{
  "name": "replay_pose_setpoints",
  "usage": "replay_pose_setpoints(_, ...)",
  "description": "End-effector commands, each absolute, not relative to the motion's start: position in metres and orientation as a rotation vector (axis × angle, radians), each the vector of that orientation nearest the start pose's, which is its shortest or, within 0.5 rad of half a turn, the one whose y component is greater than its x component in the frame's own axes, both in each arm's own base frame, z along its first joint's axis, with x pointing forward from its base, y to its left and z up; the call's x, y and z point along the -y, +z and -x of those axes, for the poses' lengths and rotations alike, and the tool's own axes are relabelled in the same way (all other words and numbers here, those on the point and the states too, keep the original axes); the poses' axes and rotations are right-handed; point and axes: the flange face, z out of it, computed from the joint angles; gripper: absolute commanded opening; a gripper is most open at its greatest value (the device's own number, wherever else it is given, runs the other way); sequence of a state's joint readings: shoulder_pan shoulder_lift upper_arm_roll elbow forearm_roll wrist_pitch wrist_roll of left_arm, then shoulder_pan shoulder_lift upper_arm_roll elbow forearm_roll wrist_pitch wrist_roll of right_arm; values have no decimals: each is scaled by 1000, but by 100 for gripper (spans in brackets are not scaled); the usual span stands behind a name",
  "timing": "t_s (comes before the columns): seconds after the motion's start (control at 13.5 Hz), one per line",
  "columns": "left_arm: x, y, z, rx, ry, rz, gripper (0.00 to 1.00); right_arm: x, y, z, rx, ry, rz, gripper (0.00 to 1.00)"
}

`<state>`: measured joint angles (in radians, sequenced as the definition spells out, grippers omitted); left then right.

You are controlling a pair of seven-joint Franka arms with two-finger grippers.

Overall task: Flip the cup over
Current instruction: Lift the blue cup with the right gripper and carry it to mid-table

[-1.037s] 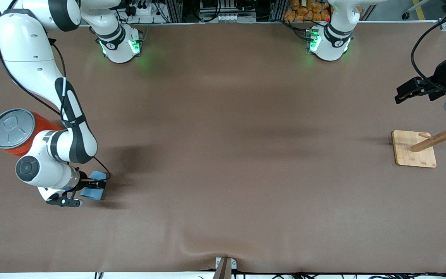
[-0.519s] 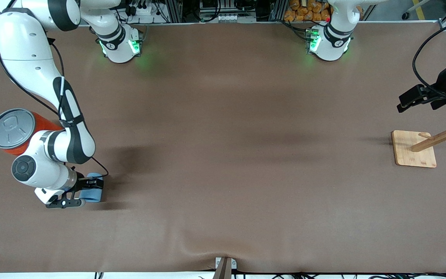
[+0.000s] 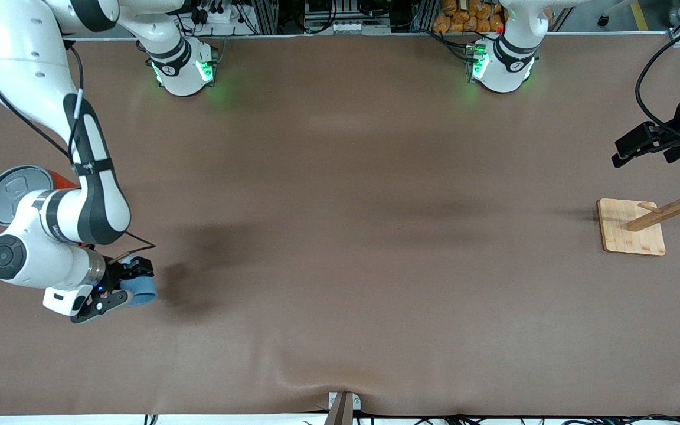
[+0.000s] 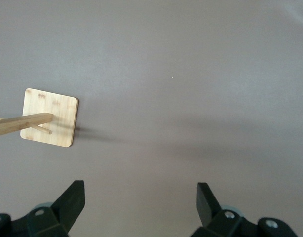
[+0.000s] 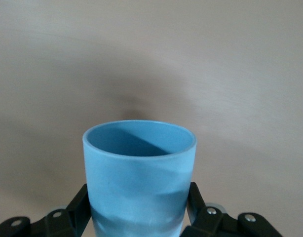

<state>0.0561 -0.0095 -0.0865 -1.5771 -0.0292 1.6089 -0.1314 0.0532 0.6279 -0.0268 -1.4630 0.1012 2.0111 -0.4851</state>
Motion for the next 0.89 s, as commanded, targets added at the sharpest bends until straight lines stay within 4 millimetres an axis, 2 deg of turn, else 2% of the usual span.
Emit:
replay_pose_setpoints(0.0,29,639,-559,177,-81,3204,100,-73,351,-688,875,118,2858,39)
replay_pose_setpoints(0.22,33,638,-558,154,-74,3184,100,-134,356,-676,1160,95,2687,41)
replay_pose_setpoints(0.3,32,637,-558,159,-71,3183,100,-164,353,-665,1255,114,2590,41)
replay_pose_setpoints(0.37,28,634,-559,166,-62,3183,100,-184,344,-653,1329,163,2517,41)
replay_pose_setpoints(0.59,32,626,-569,158,-54,3186,100,-229,338,-640,1490,165,2423,45)
replay_pose_setpoints(0.81,24,630,-577,182,-112,3198,100,-314,337,-612,1768,82,2350,45)
